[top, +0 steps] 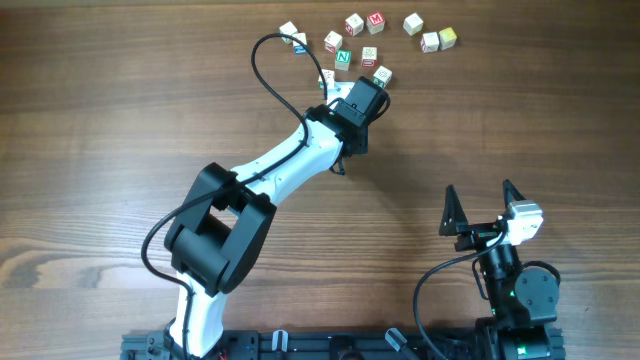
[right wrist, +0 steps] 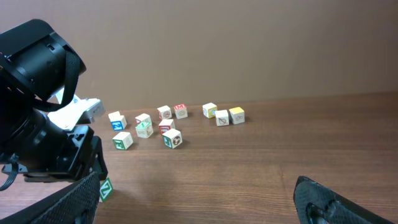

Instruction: Form a tower

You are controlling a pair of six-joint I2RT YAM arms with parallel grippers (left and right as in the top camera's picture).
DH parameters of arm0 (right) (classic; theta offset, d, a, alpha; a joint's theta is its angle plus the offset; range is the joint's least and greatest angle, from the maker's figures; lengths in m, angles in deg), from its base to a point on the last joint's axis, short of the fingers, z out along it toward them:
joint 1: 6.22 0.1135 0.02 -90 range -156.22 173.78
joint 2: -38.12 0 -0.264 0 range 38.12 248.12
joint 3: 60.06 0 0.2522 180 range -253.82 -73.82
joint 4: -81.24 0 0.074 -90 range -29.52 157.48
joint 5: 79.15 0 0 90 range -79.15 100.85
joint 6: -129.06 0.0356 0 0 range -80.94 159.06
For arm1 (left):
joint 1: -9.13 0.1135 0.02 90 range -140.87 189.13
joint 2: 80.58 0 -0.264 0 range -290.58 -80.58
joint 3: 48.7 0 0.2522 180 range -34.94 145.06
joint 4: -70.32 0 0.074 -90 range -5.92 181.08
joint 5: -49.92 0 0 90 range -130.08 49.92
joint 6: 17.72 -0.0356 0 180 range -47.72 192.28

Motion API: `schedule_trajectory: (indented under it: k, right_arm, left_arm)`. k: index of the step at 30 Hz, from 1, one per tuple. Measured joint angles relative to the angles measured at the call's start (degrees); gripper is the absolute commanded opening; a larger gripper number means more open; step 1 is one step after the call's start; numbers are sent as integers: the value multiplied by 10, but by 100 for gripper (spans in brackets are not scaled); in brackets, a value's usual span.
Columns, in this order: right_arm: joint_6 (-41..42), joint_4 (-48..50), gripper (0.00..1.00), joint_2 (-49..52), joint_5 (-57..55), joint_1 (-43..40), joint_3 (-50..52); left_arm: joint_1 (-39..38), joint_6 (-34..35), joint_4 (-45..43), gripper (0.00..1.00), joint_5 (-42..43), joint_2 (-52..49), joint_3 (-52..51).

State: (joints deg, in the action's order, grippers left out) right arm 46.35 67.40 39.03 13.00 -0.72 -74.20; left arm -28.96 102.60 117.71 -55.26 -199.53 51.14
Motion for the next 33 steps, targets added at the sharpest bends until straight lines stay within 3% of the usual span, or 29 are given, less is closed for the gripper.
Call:
schedule_trajectory:
  k: [3, 5, 11, 19, 33]
  right_arm:
    - [0, 0, 100, 0, 0, 0, 0]
    - [0, 0, 100, 0, 0, 0, 0]
    - [0, 0, 100, 0, 0, 0, 0]
    - [0, 0, 100, 0, 0, 0, 0]
    - [0, 0, 100, 0, 0, 0, 0]
  left_arm:
    - [0, 2, 0, 94, 0, 0, 0]
    - [0, 1, 0, 100, 0, 0, 0]
    - [0, -27, -13, 100, 12, -2, 0]
    - [0, -55, -16, 77, 22, -14, 0]
    - [0, -58, -22, 65, 22, -18, -7]
